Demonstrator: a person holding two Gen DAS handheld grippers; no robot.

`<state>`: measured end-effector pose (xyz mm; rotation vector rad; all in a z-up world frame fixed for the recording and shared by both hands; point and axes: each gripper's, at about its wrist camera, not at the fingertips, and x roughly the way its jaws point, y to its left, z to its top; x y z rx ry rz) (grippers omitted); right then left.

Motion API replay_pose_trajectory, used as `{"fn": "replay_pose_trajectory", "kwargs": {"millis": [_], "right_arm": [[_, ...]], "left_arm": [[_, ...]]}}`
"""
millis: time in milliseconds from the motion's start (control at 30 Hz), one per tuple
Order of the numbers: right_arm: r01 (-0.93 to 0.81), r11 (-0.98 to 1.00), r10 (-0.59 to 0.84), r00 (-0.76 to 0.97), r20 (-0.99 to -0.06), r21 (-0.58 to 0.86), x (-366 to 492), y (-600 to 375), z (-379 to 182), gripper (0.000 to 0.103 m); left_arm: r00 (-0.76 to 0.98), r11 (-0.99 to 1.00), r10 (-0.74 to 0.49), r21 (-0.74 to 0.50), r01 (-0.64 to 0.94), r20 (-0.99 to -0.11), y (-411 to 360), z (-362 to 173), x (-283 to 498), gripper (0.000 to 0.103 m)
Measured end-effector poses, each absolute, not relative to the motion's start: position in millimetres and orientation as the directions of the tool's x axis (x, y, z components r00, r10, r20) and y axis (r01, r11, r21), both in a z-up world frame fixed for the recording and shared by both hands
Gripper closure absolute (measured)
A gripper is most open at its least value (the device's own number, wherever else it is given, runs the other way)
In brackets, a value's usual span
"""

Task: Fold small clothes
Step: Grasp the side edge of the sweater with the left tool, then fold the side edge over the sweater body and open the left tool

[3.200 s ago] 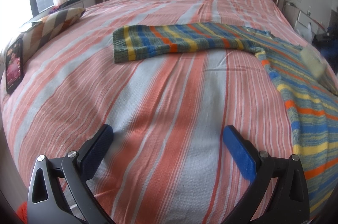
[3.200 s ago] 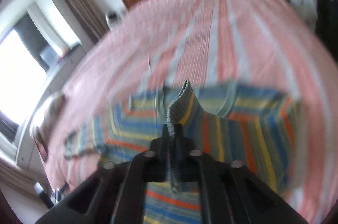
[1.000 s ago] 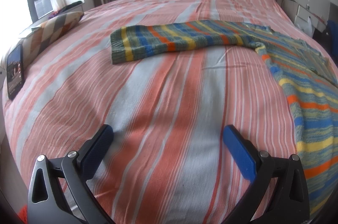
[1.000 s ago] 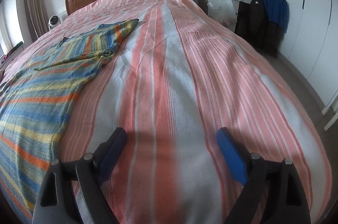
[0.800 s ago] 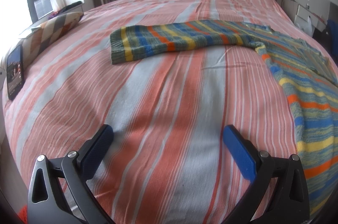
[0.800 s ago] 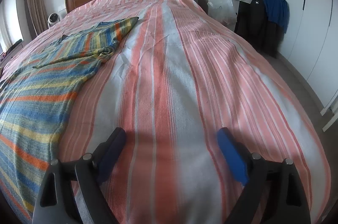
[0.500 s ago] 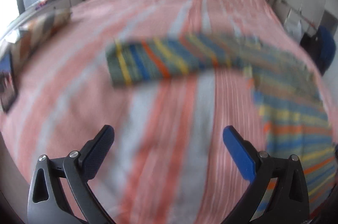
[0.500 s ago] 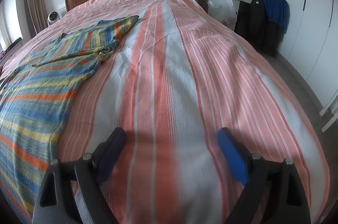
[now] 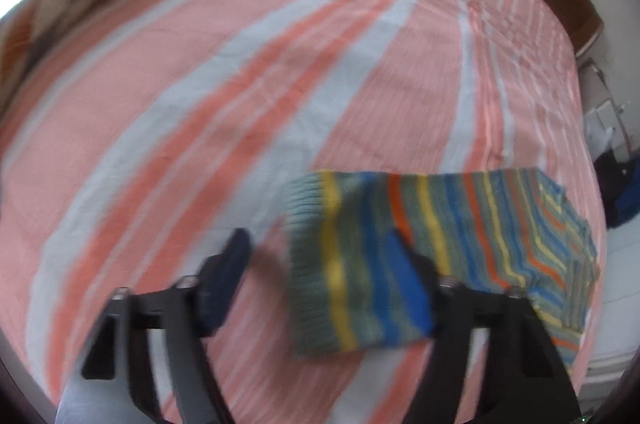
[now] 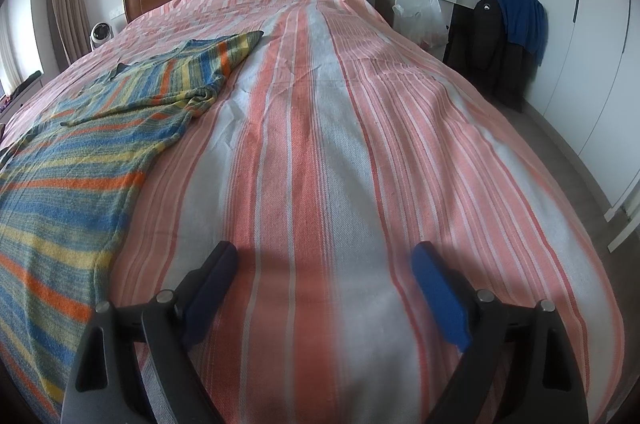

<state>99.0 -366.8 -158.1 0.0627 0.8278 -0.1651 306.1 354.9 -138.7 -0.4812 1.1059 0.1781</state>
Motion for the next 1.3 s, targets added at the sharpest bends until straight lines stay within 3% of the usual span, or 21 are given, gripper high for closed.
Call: {"fn": "replay_pose_trajectory", "kwargs": {"millis": [33,67,100,300,633,900,1167,1233,1267,1300], "right_arm": [[0.17,0.985,-0.121,0.665,-0.737,-0.008,98.9,-366.9,-158.1,0.015],[0.17,0.985,-0.121,0.665,-0.737,-0.009,98.9,-366.9,-158.0,0.015],[0.17,0.985,-0.122,0.666,-0.736,-0.009,99.3,-367.0,-157.9,0.015],[0.17,0.985,-0.121,0.667,-0.735,-0.008,99.0,-366.9,-157.4,0.015],[0.17,0.985,-0.12,0.668,-0.734,-0.006,99.6,-366.5,-156.7,0.015],[0.169,0.986,-0.118,0.67,-0.733,-0.004,100.6,-366.9,-156.0,0.014],[0.17,0.985,-0.118,0.671,-0.732,-0.004,99.5,-365.7,-156.5,0.014],[0.17,0.985,-0.119,0.671,-0.732,-0.004,99.5,-365.6,-156.5,0.014],[0.17,0.985,-0.119,0.671,-0.731,-0.004,99.4,-365.5,-156.5,0.014],[0.17,0.985,-0.119,0.672,-0.731,-0.004,99.5,-365.6,-156.5,0.014]], "left_arm": [[0.448,0.891,-0.1,-0.28,-0.357,-0.888,350.6,-139.1,309.2,0.054],[0.449,0.898,-0.094,-0.27,-0.347,-0.889,345.4,-138.2,309.3,0.08],[0.441,0.911,-0.078,-0.243,-0.333,-0.894,341.0,-137.1,313.8,0.1],[0.493,0.964,-0.018,-0.145,-0.221,-0.87,283.7,-79.8,321.1,0.099],[0.556,0.997,-0.082,-0.06,0.058,-0.827,129.9,14.9,354.6,0.099],[0.505,0.979,-0.154,-0.063,0.193,-0.849,-2.3,1.8,376.5,0.099],[0.437,0.966,-0.175,-0.069,0.248,-0.882,-77.9,-44.3,381.7,0.098],[0.425,0.96,-0.176,-0.061,0.272,-0.888,-95.3,-59.3,379.7,0.089],[0.417,0.954,-0.186,-0.063,0.292,-0.89,-103.1,-66.1,377.4,0.063],[0.406,0.948,-0.196,-0.066,0.313,-0.893,-111.2,-72.7,373.8,0.027]]}}
